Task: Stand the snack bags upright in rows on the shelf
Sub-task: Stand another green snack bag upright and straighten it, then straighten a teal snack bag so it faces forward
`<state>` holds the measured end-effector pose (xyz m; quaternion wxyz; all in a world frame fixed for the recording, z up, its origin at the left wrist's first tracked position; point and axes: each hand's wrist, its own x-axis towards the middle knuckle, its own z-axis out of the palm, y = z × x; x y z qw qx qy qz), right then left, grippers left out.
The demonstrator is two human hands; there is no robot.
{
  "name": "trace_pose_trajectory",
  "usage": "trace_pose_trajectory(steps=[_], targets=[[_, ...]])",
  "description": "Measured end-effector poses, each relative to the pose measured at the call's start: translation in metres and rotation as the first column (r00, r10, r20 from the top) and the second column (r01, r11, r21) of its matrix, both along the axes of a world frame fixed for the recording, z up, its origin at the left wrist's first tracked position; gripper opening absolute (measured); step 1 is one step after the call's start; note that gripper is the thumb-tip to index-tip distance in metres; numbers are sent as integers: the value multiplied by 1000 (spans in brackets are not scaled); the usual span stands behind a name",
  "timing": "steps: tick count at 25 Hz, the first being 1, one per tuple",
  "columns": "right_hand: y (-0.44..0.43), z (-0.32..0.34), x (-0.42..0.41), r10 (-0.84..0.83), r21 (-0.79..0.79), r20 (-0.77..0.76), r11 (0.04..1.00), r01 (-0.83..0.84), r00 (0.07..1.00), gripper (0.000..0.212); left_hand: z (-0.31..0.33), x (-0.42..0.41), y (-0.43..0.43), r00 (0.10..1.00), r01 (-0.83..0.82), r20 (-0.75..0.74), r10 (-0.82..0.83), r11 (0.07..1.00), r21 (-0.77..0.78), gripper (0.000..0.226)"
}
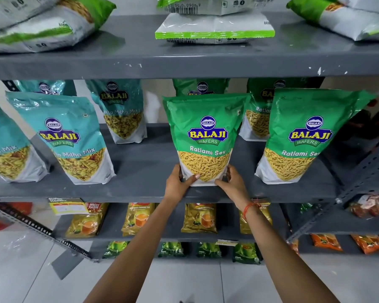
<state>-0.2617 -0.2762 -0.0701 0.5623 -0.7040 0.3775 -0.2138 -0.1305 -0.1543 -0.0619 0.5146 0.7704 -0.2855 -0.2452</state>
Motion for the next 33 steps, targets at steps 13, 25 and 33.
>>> trace_pose_trajectory(steps=[13, 25, 33], targets=[[137, 119, 126, -37, -552, 621, 688, 471, 783, 39, 101, 51, 74, 754, -67, 543, 370, 865, -498, 57], [225, 14, 274, 29, -191, 225, 982, 15, 974, 76, 13, 239, 212, 954, -199, 155, 257, 928, -316, 112], [206, -5, 256, 4, -13, 139, 1000, -3, 990, 52, -5, 238, 207, 996, -87, -34, 81, 960, -267, 73]])
